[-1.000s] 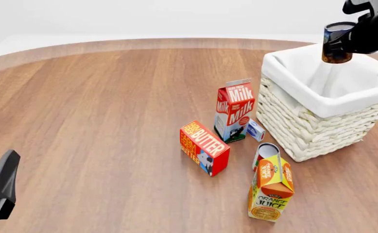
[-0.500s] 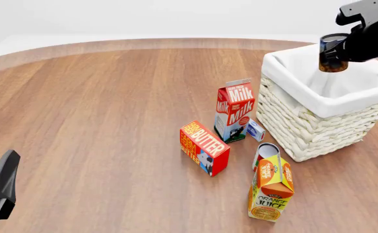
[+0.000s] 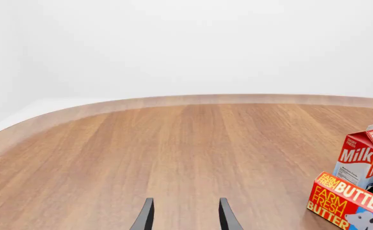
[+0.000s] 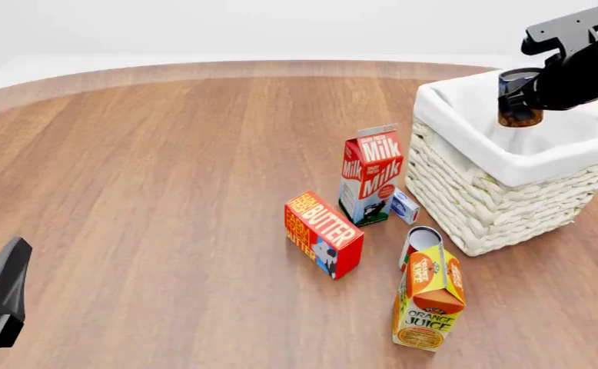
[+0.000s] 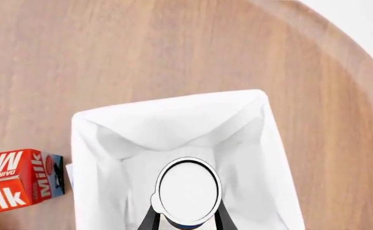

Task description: Pick up the alphabet soup, and put it in the basket.

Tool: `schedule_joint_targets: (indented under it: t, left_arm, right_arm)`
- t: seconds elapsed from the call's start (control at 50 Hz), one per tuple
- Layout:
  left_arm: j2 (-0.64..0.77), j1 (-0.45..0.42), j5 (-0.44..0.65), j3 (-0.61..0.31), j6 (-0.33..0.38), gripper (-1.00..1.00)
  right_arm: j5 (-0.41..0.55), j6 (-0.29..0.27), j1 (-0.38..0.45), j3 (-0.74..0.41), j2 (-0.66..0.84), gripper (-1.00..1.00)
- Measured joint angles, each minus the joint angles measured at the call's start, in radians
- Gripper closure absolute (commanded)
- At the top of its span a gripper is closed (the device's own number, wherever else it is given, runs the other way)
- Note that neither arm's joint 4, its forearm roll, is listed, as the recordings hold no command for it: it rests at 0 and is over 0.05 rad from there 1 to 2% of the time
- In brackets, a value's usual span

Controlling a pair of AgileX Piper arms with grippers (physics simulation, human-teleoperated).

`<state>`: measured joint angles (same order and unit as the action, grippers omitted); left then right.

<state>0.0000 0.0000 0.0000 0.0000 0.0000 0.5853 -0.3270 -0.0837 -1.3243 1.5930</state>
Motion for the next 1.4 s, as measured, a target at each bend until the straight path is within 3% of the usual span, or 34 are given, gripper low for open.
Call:
schedule_joint_targets:
  t: [1.0, 1.02, 1.4]
  left_arm:
    - [0.0, 0.0, 0.0, 0.0, 0.0, -1.0]
    - [0.0, 0.0, 0.0, 0.0, 0.0, -1.0]
    - [0.0, 0.0, 0.0, 0.0, 0.0, -1.0]
  right_arm:
    - [-0.021, -0.013, -0.002, 0.035, 0.064, 1.0]
    - [-0.021, -0.013, -0.003, 0.034, 0.064, -1.0]
    - [-0.025, 0.006, -0.014, 0.02, 0.066, -1.0]
